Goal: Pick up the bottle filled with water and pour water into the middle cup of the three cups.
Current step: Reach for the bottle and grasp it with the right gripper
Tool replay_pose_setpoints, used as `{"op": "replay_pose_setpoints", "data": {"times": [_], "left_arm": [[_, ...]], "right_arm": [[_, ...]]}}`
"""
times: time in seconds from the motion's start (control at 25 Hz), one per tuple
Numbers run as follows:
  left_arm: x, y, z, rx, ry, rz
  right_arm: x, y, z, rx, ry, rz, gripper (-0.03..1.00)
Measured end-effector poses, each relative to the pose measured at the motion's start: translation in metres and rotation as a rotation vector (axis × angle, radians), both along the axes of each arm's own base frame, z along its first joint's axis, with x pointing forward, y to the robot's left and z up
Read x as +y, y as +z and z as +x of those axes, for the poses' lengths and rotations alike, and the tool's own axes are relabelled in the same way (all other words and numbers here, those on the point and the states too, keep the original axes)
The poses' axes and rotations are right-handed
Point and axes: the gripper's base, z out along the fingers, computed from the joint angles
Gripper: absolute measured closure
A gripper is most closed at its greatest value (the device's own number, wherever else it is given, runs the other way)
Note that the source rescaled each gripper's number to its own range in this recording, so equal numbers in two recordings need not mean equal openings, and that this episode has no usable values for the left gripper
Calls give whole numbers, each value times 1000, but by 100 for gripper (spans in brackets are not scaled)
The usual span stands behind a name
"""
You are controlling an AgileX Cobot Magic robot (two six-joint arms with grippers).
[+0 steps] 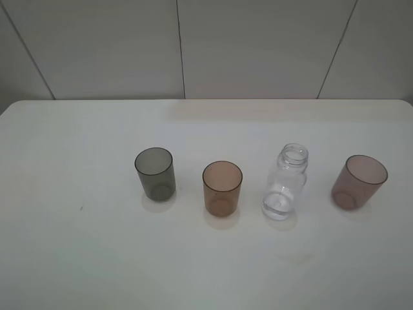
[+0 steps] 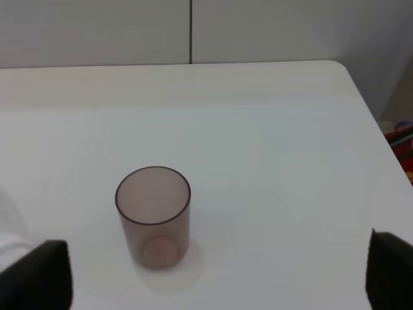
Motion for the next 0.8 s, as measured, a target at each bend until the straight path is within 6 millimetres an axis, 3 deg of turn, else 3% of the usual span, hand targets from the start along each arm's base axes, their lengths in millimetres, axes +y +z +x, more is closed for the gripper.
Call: {"op": "replay_pose_setpoints", "data": {"times": [0.8], "left_arm": [[0, 0, 0, 0, 0, 0]], "right_arm": [[0, 0, 0, 0, -13, 0, -3]]}}
